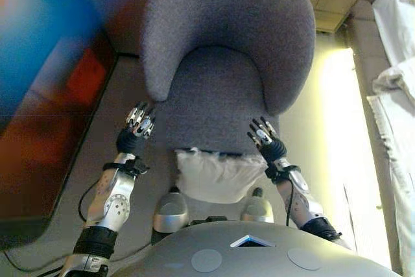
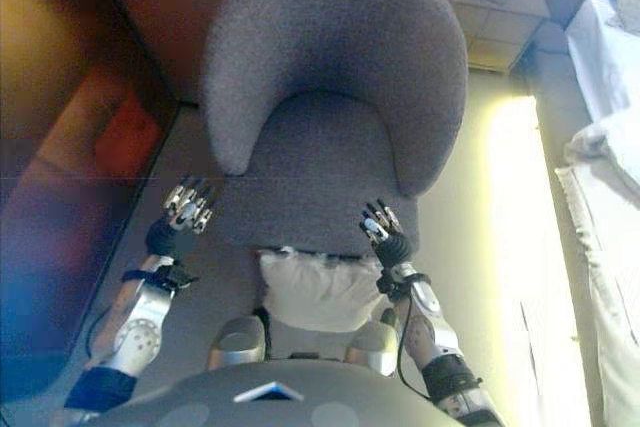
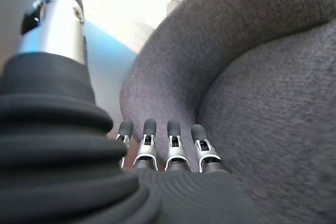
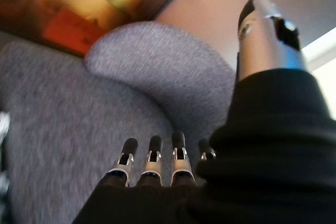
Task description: Pick up the cushion and take it to the sofa
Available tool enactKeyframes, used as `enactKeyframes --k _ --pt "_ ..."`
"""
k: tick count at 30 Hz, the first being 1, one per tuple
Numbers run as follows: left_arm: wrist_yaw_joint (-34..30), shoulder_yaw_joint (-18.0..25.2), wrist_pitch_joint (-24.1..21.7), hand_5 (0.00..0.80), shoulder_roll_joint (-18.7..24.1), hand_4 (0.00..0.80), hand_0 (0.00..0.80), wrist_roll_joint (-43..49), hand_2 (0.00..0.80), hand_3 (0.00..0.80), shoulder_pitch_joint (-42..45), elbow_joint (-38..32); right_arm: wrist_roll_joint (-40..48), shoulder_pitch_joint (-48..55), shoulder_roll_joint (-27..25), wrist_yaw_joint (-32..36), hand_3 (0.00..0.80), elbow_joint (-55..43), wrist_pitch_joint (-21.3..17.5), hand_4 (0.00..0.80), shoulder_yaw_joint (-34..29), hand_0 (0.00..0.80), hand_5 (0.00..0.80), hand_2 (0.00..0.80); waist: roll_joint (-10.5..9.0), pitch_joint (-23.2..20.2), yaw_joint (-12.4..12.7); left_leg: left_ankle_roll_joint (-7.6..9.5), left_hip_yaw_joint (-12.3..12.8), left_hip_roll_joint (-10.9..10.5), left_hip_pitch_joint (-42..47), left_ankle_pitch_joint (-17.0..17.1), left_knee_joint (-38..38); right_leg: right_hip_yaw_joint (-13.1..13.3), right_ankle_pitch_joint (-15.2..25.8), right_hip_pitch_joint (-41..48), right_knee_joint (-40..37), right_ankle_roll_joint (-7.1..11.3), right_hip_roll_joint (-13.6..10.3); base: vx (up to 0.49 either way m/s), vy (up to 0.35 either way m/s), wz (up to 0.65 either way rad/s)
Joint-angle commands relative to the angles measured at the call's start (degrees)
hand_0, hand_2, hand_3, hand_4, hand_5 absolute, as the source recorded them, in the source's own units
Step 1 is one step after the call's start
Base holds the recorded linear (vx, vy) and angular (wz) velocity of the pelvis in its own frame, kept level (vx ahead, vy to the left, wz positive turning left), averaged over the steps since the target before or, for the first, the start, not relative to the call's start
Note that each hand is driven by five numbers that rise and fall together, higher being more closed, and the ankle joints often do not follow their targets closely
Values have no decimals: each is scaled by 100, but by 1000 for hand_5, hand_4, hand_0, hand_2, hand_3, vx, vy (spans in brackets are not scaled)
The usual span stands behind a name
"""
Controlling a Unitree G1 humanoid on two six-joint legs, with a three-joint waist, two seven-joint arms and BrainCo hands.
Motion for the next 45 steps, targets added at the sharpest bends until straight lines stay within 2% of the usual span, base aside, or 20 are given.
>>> enactKeyframes --k 1,5,7,15,17,19,20,22,24,26,28,30,32,34,38,45 --pt "-78 386 -190 0 40 0 0 27 0 0 -125 -540 -23 -289 -32 142 0 -528 -30 0 -85 0 0 0 -84 -11 -81 -171 -47 235 173 78 41 61 165 -44 172 197 -241 128 -96 -4" --pt "-103 235 67 0 -57 0 0 140 0 0 -341 -394 -56 -233 -74 -30 0 -438 -401 0 -100 0 0 0 21 -86 -141 -250 154 356 135 360 -101 -299 17 110 222 76 -166 52 -45 26" --pt "-42 179 101 0 -65 0 0 275 0 0 -424 -322 -131 -246 -79 -81 0 -432 -523 0 -78 0 0 0 80 -113 -172 -278 150 371 181 428 -244 -369 -29 106 273 73 -175 17 27 59" --pt "706 77 277 0 54 0 0 969 0 0 -522 -116 -932 -249 -222 -297 0 -549 -530 0 -28 0 0 0 190 -235 -209 -347 175 313 492 603 -793 -498 10 250 80 99 -161 10 26 11" --pt "731 63 383 0 128 0 0 1113 0 0 -618 -73 -1279 -299 -316 -430 0 -552 -606 0 -9 0 0 0 200 -254 -196 -360 204 302 518 670 -948 -584 61 282 -25 112 -160 -40 -5 6" --pt "484 -5 410 0 218 0 0 1338 0 0 -753 27 -1503 -400 -432 -502 0 -511 -664 0 12 0 0 0 208 -259 -174 -384 239 294 523 767 -1101 -714 152 302 -134 130 -160 -60 -8 6" --pt "284 -32 498 0 243 0 0 1259 0 0 -816 -10 -1341 -451 -463 -387 0 -549 -629 0 8 0 0 0 212 -252 -165 -393 250 290 519 805 -1160 -775 192 311 -187 140 -157 -67 -3 6" --pt "-335 -40 791 0 231 0 0 679 0 0 -913 -125 -244 -518 -424 244 0 -691 -406 0 -48 0 0 0 214 -216 -147 -399 291 280 503 864 -1233 -894 269 320 -279 149 -155 -61 -6 8" --pt "-1277 -30 1434 0 25 0 0 -597 0 0 -991 -135 1010 -591 -199 1147 0 -680 -32 0 -151 0 0 0 227 -189 -136 -387 359 283 494 887 -1271 -979 320 317 -339 146 -166 -35 3 14" --pt "-1998 -124 1768 0 -246 0 0 -1367 0 0 -1022 67 2074 -622 104 2182 0 -516 411 0 -202 0 0 0 243 -196 -129 -382 443 290 483 891 -1300 -1048 336 307 -359 170 -194 -6 6 3" --pt "-2456 -304 1970 0 -459 0 0 -2044 0 0 -1064 266 2947 -645 386 2728 0 -413 875 0 -221 0 0 0 257 -211 -139 -371 501 299 483 885 -1297 -1070 336 295 -336 197 -219 17 5 0" --pt "-2887 -271 2425 0 -695 0 0 -2691 0 0 -1054 382 3515 -614 639 2992 0 -347 1249 0 -357 0 0 0 257 -245 -160 -347 557 299 504 850 -1285 -1058 315 295 -317 220 -236 65 24 0" --pt "-3184 -225 2520 0 -901 0 0 -2821 0 0 -953 442 3535 -524 826 3021 0 -308 1403 0 -491 0 0 0 244 -277 -188 -325 594 298 511 806 -1263 -1010 296 287 -308 234 -246 69 13 -4" --pt "-3294 -275 2250 0 -944 0 0 -2674 0 0 -805 368 3374 -388 882 3006 0 -351 1430 0 -504 0 0 0 227 -274 -209 -303 601 282 508 768 -1228 -947 284 282 -313 238 -243 39 1 -4" --pt "-3295 -250 2183 0 -895 0 0 -2691 0 0 -695 254 3326 -199 876 3101 0 -444 1463 0 -464 0 0 0 212 -282 -212 -280 598 266 508 743 -1214 -880 264 295 -341 233 -218 15 2 -4" --pt "-3148 -265 2219 0 -806 0 0 -2755 0 0 -647 173 3157 -83 738 3031 0 -434 1289 0 -355 0 0 0 188 -350 -195 -275 584 253 565 745 -1254 -832 259 382 -432 221 -176 41 -4 -2"
